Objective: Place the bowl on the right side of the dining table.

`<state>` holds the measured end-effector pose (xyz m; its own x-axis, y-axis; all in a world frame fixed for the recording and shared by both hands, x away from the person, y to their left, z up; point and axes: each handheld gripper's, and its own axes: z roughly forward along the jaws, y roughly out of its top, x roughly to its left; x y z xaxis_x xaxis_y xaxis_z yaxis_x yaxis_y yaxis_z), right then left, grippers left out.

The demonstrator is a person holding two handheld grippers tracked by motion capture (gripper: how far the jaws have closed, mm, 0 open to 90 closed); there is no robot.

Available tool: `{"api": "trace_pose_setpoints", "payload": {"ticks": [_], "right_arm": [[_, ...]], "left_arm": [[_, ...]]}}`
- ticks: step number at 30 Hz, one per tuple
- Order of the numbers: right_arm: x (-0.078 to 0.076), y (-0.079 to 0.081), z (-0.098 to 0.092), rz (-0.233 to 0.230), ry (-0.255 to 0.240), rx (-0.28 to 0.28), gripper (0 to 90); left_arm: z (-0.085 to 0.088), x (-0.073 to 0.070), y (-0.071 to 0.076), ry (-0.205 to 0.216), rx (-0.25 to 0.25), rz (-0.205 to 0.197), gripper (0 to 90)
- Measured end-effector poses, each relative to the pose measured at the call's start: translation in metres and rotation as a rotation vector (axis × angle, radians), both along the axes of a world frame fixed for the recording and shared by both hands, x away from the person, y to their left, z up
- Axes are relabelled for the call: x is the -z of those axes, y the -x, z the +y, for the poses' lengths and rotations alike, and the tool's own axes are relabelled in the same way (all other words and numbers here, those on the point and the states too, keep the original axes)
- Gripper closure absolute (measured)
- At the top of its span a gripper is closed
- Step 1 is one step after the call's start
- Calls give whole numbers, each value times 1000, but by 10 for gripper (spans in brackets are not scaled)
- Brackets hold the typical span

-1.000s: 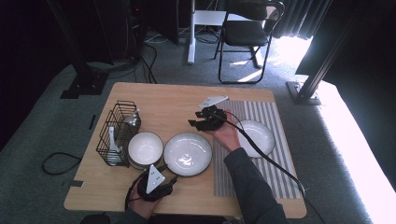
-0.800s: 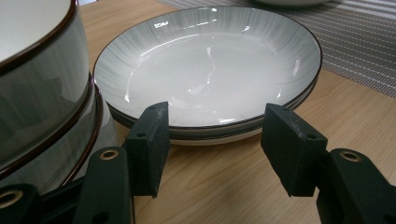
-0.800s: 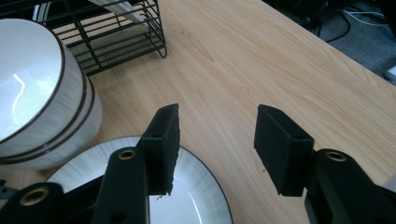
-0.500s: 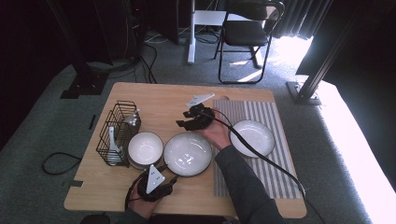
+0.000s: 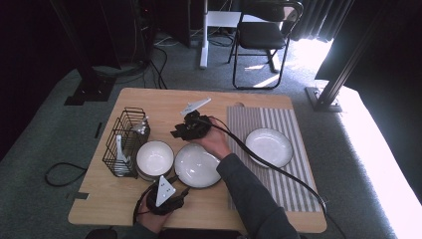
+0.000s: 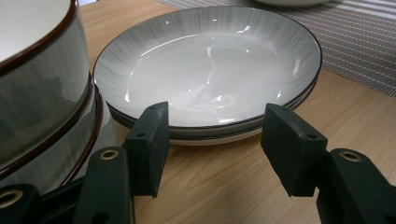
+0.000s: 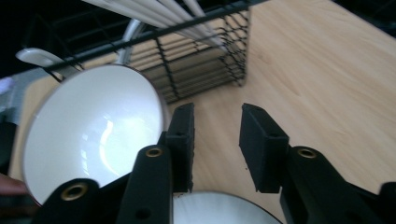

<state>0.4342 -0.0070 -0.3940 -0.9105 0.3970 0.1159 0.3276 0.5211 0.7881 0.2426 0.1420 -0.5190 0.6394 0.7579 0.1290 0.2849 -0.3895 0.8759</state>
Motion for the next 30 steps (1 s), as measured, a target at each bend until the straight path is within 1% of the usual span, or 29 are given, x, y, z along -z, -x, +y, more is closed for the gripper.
{"api": "trace_pose_setpoints", "payload": {"ticks": [2,5,10,11,14,17,19,20,22,24,26,30], "right_arm": [[1,2,8,4,-10,-17,675],[2,7,20,1,14,-40,690],[7,12,38,4,37,-75,702],[8,14,42,-7,52,-81,713],[13,16,52,-19,97,-87,731],[18,16,60,-28,123,-97,746],[22,15,62,-20,127,-99,770],[24,14,63,-16,133,-103,777],[28,15,64,-21,153,-101,785],[28,16,64,-25,158,-102,793],[28,17,65,-40,167,-104,800],[26,19,61,-49,167,-103,827]], "left_arm": [[0,0,0,1,0,1,432],[0,0,0,0,1,-2,432],[0,0,0,3,0,-2,432],[0,0,0,3,0,-2,432],[0,0,0,1,1,-1,432],[0,0,0,2,1,-2,432],[0,0,0,4,1,-2,432],[0,0,0,2,1,-1,432],[0,0,0,-1,1,-4,432],[0,0,0,0,1,-2,432],[0,0,0,0,1,-1,432],[0,0,0,1,1,-1,432]]}}
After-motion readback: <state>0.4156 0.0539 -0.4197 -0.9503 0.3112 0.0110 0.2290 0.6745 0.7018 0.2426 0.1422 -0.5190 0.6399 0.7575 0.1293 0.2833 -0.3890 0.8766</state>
